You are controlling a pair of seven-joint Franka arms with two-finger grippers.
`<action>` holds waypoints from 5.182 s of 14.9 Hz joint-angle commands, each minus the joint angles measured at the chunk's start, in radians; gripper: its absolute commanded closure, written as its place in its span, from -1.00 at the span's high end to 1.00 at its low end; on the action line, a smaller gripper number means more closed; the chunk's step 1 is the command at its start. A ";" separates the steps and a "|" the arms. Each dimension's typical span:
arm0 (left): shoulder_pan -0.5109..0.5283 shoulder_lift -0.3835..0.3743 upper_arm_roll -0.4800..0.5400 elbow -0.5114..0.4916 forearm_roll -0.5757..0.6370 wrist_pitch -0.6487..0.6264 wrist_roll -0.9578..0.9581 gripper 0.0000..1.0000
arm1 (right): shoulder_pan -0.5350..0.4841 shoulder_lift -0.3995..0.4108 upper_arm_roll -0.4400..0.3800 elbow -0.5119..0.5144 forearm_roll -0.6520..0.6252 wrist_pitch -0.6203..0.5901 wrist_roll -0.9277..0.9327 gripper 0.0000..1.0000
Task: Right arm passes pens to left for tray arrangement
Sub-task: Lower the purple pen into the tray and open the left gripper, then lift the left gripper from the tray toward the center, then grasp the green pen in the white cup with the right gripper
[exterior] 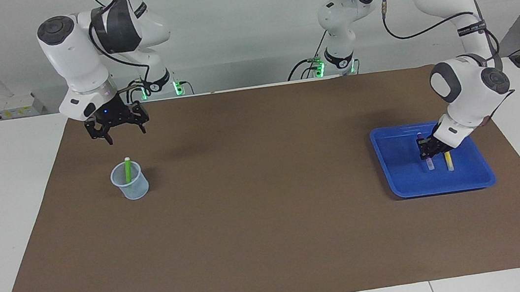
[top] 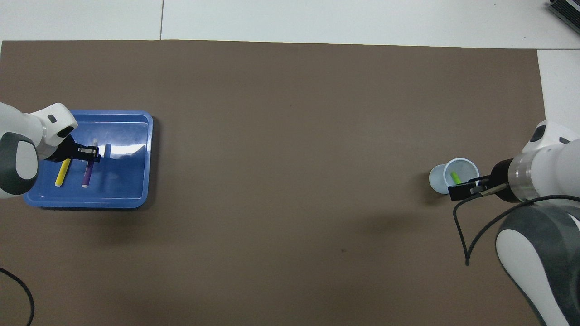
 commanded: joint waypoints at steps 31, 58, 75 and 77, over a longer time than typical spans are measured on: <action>-0.171 -0.235 -0.025 0.159 -0.177 -0.494 -0.909 1.00 | -0.100 0.040 0.007 -0.275 -0.053 0.387 -0.072 0.74; -0.259 -0.525 -0.160 0.100 -0.466 -0.455 -1.696 1.00 | -0.102 0.064 0.007 -0.273 -0.053 0.384 -0.080 -0.57; -0.263 -0.531 -0.160 0.098 -0.458 -0.488 -1.684 1.00 | -0.092 0.077 0.009 -0.071 -0.053 0.088 -0.080 -1.00; -0.265 -0.533 -0.160 0.095 -0.458 -0.490 -1.681 1.00 | -0.092 0.077 0.010 -0.051 -0.053 0.062 -0.082 -1.00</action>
